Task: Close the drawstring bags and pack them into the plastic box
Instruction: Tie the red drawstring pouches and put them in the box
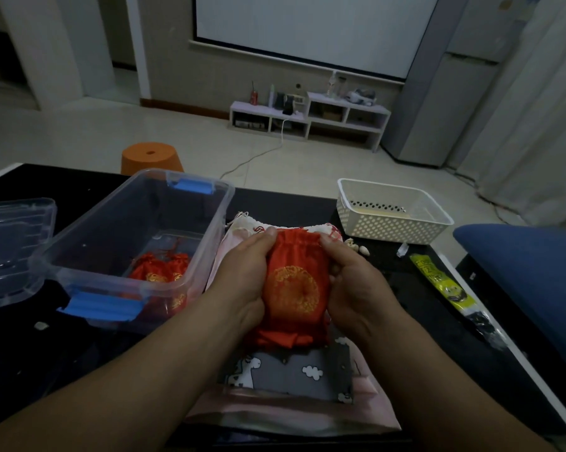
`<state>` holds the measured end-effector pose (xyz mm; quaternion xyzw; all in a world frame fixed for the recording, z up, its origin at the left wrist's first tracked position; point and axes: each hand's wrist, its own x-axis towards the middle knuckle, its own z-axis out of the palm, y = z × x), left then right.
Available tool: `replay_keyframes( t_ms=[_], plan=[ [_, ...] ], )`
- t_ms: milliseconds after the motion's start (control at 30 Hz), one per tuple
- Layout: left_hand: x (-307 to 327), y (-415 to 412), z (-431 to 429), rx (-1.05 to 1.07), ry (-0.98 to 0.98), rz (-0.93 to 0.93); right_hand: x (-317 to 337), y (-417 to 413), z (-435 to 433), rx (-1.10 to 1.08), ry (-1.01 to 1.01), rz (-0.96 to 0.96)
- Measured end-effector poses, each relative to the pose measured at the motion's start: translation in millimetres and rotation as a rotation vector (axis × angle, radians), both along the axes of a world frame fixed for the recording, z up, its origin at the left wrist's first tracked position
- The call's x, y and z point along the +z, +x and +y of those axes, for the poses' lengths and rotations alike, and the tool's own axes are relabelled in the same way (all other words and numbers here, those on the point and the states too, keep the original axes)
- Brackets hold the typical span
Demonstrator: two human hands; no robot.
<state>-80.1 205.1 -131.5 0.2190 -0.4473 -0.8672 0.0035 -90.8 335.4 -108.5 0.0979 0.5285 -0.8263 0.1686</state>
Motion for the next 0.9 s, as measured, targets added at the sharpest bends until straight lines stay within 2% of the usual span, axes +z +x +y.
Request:
replay_keyframes(
  t_ms=[200,400,667,767,900],
  plan=[
    [-2.2,-0.4,-1.0,0.039,0.015,-0.002,-0.6,-2.7,-1.0,-0.023,-0.062,-0.030],
    [-1.0,-3.2,-5.9,0.191,0.010,0.024,0.5,-6.2,7.8,-0.040,-0.103,0.051],
    [-9.8,-5.8,-6.5,0.077,-0.120,0.036,2.7,-11.0,7.5,-0.040,-0.163,0.089],
    [-5.3,-0.8,-7.1,-0.004,-0.282,0.113,1.8,-17.3,9.3,0.033,-0.111,0.118],
    [13.0,3.3,-15.7,-0.069,-0.754,0.319,0.5,-22.2,12.2,0.253,0.097,0.120]
  ],
)
